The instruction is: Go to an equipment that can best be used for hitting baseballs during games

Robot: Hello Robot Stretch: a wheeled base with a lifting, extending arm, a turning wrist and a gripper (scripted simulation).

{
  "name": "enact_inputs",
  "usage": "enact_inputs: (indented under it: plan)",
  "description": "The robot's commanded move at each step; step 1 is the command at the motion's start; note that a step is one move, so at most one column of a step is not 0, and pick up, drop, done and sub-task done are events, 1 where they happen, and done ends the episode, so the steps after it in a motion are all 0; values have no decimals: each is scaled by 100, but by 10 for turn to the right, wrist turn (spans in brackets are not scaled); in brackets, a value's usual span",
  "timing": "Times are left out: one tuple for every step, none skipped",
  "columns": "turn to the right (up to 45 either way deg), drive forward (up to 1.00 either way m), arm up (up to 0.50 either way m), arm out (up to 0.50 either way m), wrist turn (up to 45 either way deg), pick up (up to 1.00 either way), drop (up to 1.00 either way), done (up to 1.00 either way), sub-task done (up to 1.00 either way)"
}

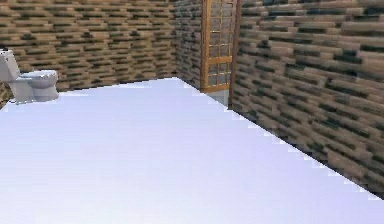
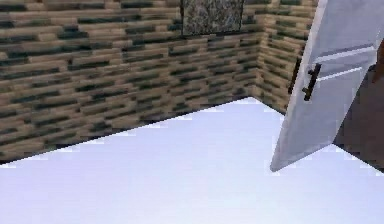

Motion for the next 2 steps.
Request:
enact_inputs:
  plan:
    - [0,100,0,0,0,0,0,0,0]
    - [0,100,0,0,0,0,0,0,0]
